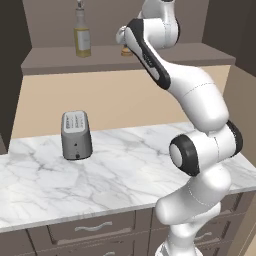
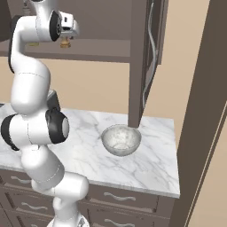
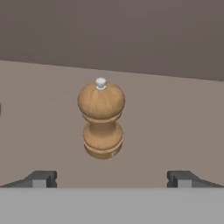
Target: Retrieve the bottle and the shaker from the cabinet and place them next to the mixing bowl on the counter. Then add garlic from the fridge to the mixing bowl.
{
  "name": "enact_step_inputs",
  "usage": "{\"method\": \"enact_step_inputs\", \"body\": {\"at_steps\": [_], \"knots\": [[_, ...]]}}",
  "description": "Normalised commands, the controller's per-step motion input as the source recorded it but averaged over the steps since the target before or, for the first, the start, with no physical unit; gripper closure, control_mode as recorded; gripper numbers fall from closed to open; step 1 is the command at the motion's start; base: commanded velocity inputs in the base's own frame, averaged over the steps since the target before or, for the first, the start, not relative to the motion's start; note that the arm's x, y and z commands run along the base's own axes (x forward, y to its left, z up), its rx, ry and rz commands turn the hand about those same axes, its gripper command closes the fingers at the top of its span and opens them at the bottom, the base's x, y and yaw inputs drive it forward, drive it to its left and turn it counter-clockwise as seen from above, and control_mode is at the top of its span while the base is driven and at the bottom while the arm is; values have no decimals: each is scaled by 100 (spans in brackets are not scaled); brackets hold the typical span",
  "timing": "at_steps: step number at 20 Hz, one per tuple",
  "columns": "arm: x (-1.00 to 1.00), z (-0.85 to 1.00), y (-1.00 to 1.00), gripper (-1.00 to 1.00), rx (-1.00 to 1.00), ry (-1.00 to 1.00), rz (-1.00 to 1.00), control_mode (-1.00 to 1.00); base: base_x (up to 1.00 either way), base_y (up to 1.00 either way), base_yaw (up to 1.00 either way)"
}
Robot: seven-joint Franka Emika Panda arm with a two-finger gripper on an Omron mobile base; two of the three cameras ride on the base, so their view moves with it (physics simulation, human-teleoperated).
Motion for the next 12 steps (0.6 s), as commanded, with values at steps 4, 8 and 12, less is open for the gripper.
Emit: {"method": "enact_step_inputs", "body": {"at_steps": [4, 8, 12], "knots": [[21, 0, 14, -100, 1, 0, 0, -100, 0, 0, 0], [31, 0, 10, -100, 3, 0, 0, -100, 0, 0, 0], [36, 0, 8, -100, 3, 0, -1, -100, 0, 0, 0]]}}
